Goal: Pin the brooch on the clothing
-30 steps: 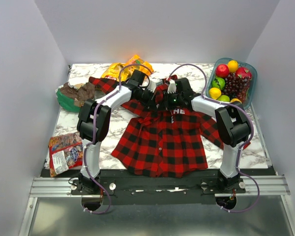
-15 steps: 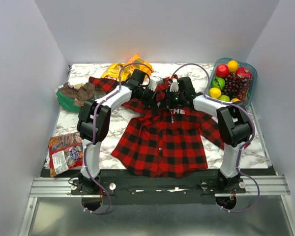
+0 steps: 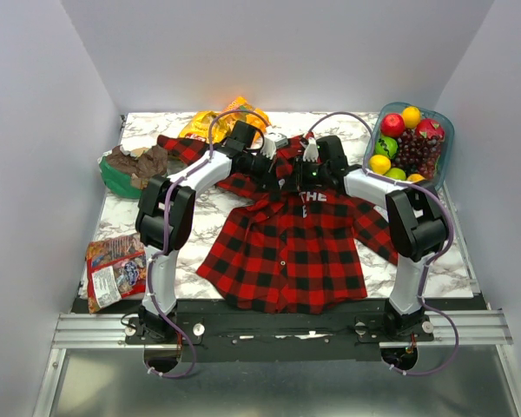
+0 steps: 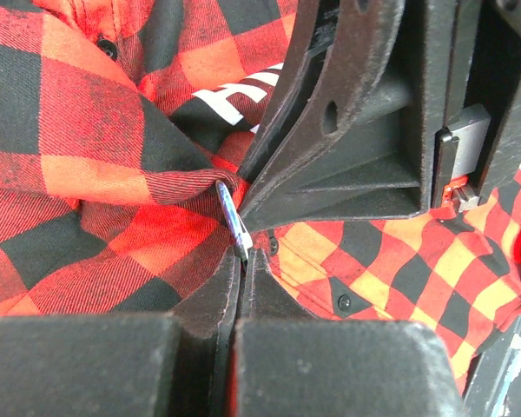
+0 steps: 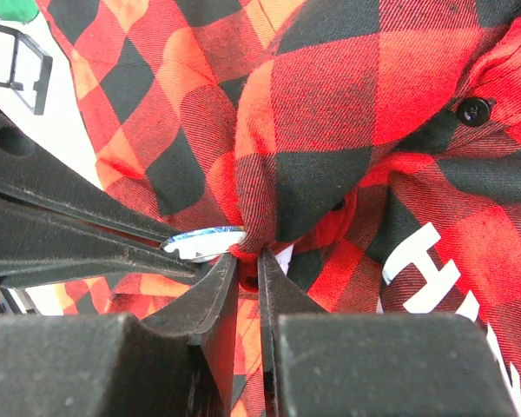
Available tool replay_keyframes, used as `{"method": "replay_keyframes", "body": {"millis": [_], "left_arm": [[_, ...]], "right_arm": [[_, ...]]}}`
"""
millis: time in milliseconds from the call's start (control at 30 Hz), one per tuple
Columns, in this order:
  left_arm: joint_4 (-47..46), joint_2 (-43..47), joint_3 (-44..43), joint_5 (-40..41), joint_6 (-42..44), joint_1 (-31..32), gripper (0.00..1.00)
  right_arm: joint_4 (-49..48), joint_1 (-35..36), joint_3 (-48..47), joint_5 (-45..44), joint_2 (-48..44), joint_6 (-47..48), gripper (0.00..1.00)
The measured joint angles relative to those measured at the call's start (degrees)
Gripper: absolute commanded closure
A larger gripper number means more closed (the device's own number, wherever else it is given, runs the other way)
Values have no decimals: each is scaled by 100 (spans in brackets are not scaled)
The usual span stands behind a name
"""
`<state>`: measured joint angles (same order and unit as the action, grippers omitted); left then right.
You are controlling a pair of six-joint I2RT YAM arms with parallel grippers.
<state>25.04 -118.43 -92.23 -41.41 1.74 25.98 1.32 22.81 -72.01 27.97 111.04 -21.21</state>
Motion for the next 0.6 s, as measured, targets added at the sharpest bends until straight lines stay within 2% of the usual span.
{"method": "replay_keyframes", "body": {"millis": [600], "left_arm": [[-142, 0, 0, -258, -221, -101, 100]], "right_arm": [[-168, -42, 85, 22, -96, -109, 80]]}}
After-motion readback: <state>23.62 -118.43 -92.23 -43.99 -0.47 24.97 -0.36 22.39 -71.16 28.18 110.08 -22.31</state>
